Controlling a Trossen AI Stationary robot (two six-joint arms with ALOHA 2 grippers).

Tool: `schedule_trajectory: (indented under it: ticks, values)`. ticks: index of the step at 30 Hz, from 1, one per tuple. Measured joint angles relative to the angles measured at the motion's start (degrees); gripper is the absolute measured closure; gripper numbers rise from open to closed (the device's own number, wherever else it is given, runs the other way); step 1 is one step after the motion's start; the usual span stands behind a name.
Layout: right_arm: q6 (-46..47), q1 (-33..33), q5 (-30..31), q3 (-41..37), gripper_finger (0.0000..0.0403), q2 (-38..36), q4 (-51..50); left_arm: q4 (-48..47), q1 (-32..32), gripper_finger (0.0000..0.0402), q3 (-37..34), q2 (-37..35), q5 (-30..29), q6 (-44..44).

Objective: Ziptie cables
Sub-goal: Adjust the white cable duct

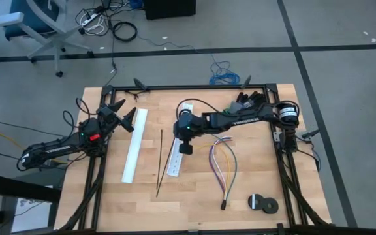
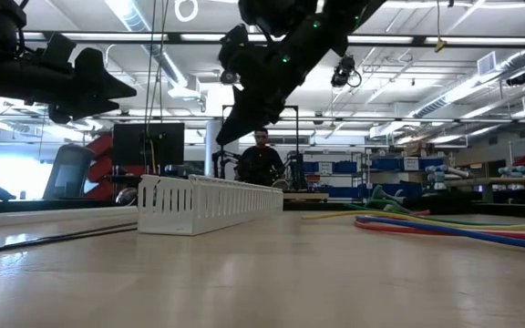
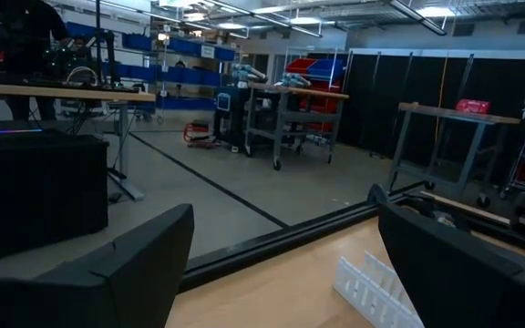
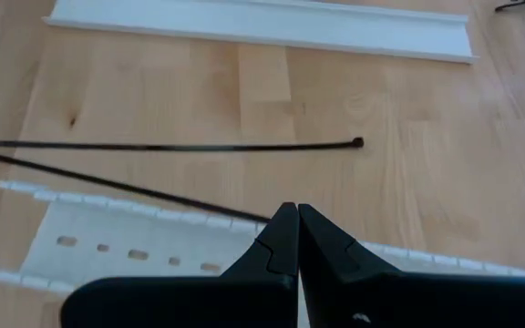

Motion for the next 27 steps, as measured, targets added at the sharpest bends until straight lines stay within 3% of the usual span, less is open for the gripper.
schedule_trajectory:
  ticks: [17, 23, 27]
  values:
    - [1.6, -0.5, -1.5, 0.5, 0.0403, 0.0, -0.5, -0.5, 0.0, 0.0039, 0.0, 0.0, -0.7, -0.6]
    - [2.7, -0.8, -4.5, 0.5, 0.0403, 0.0, 0.4, -0.5, 0.0, 0.0040, 0.0, 0.1, 6.9, -2.9]
    - [4.5, -0.8, -11.1, 0.6, 0.0403, 2.7, 1.9, -0.6, 0.0, 0.0058, 0.0, 1.6, 13.0, -6.1]
